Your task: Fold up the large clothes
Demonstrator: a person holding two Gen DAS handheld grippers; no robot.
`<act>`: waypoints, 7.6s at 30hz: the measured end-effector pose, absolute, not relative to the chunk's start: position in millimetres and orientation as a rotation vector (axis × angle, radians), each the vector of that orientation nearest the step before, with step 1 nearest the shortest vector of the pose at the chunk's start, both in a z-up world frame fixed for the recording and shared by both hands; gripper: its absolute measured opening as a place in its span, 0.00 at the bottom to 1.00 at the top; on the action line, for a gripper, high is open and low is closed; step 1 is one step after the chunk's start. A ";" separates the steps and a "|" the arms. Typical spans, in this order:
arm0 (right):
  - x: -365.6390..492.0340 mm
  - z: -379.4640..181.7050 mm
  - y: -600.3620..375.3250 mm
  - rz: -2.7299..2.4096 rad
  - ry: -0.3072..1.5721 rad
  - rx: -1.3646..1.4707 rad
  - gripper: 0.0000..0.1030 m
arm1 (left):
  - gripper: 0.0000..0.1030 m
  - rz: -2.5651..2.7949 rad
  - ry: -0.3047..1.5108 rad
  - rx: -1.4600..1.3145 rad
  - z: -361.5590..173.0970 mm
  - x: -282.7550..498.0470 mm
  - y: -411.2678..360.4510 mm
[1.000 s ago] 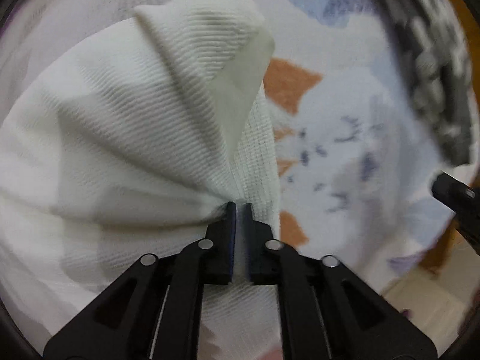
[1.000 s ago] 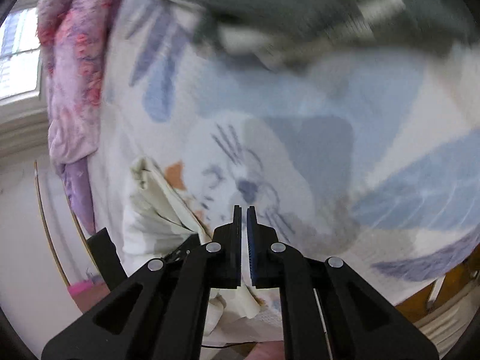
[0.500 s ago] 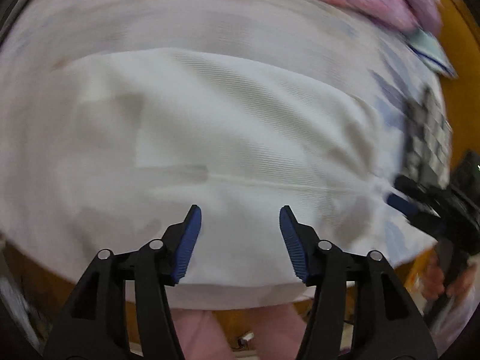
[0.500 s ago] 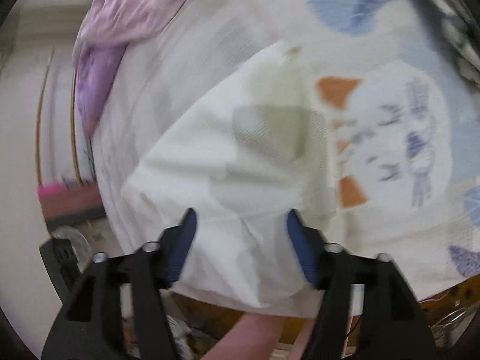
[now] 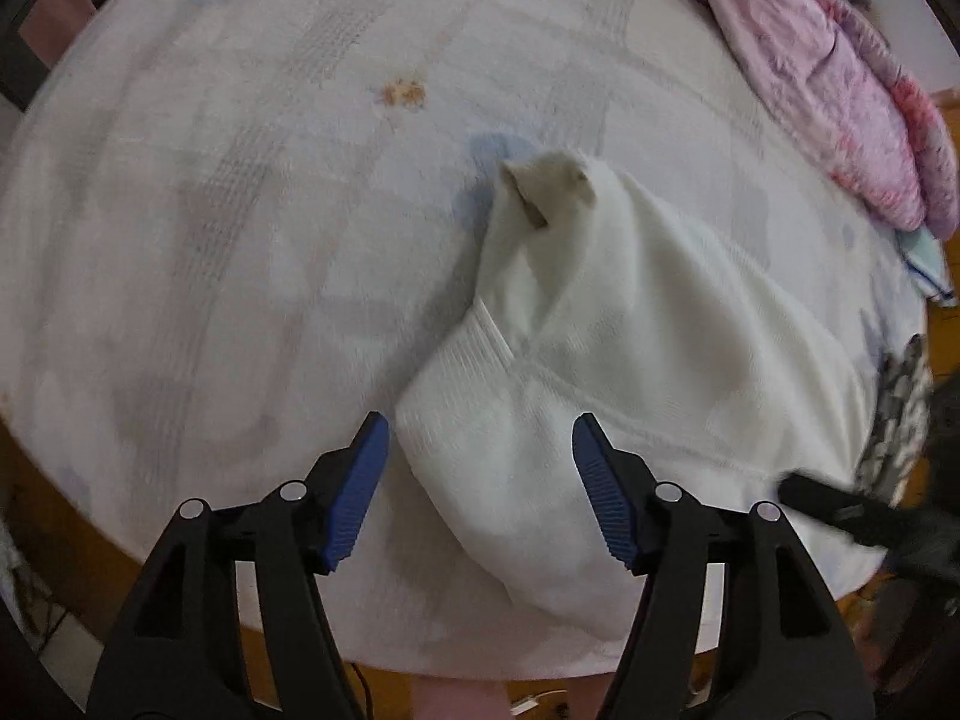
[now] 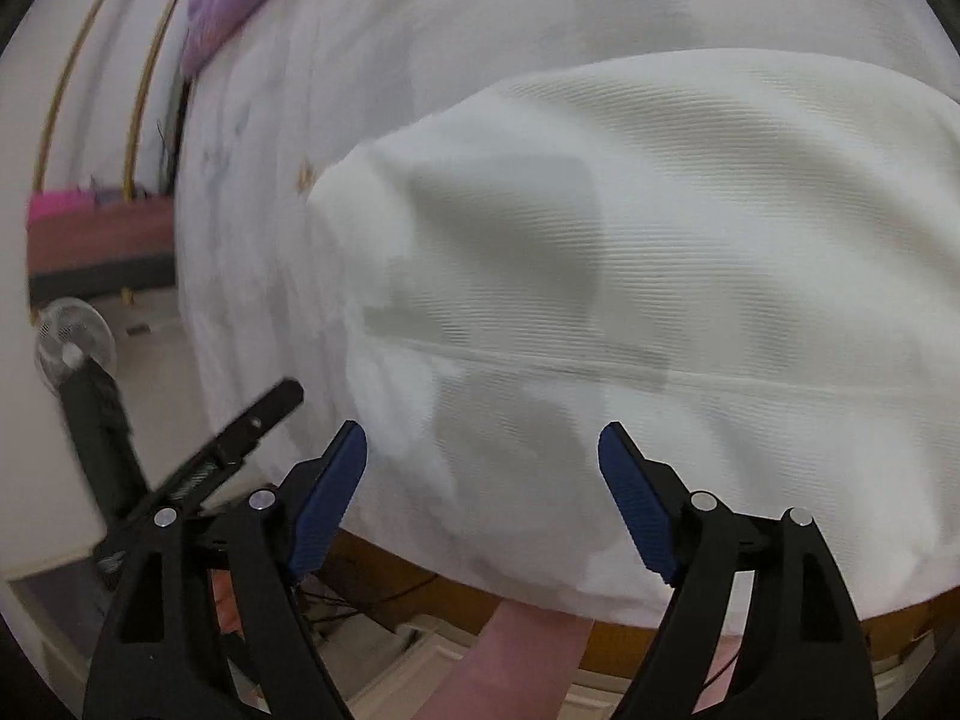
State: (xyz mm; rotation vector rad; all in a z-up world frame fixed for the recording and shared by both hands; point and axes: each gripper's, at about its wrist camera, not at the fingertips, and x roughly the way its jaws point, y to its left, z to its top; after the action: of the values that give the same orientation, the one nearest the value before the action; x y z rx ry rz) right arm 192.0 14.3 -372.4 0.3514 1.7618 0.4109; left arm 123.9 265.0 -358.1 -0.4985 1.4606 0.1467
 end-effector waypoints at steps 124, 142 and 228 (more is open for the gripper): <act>63.8 -396.9 -195.7 0.187 1.657 0.277 0.19 | 0.19 -0.053 1.503 -0.135 -459.7 47.4 86.7; 78.8 -340.2 -268.1 0.118 1.591 0.427 0.71 | 0.64 -0.007 1.461 -0.101 -415.1 64.2 15.8; 121.3 -457.1 -335.3 0.243 1.727 0.616 0.46 | 0.02 -0.075 1.806 -0.162 -436.8 96.9 -3.4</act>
State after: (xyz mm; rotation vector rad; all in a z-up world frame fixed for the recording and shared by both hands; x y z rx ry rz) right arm 121.3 -335.3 -457.1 0.6158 1.7268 0.2435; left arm 96.9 -3.4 -436.8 -0.1618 1.8062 -0.0752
